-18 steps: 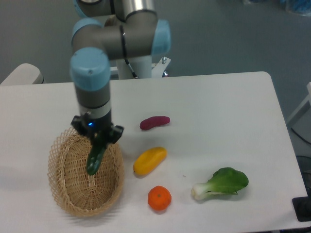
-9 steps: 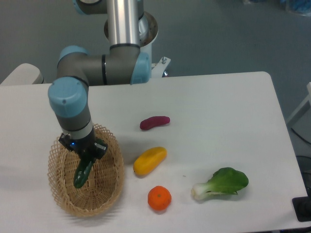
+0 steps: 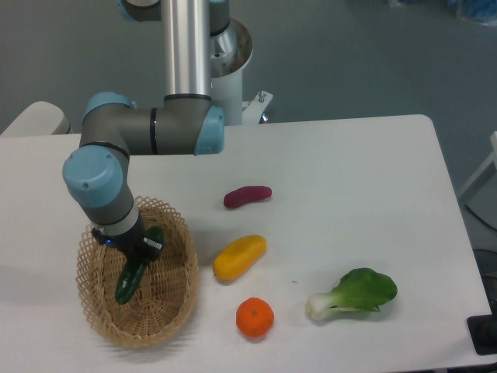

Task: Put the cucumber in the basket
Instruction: 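Open the gripper to release the cucumber into the basket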

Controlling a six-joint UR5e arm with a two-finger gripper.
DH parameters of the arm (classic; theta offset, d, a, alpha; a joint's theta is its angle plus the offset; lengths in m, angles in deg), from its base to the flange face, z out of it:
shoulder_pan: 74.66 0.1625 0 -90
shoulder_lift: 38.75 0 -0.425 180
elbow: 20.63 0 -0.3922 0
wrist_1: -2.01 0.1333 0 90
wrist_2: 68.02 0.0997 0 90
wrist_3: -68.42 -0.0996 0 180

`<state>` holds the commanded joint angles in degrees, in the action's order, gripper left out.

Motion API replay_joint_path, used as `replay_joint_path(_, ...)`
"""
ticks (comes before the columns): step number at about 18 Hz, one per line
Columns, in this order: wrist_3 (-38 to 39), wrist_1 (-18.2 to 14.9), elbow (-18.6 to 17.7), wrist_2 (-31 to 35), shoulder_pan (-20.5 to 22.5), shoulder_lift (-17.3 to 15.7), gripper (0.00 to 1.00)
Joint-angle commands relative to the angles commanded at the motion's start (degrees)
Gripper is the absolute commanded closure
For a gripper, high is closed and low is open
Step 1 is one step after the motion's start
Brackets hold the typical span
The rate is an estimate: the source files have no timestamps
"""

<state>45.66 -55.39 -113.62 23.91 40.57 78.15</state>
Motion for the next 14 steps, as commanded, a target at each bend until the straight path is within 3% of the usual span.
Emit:
replay_joint_path(1,-0.6,0.0,0.2,0.0,0.0,-0.1,0.22)
replay_joint_path(2,-1.5,-0.1,0.6,0.3,0.0,-0.2,0.00)
replay_joint_path(4,-2.0,0.0,1.1,1.1,0.1,-0.8,0.00)
replay_joint_path(10,-6.2,0.0,6.8,3.2,0.6,-0.7,0.00)
replay_joint_path(14,-14.5,-0.3,8.4,5.0,5.3,-2.7,0.00)
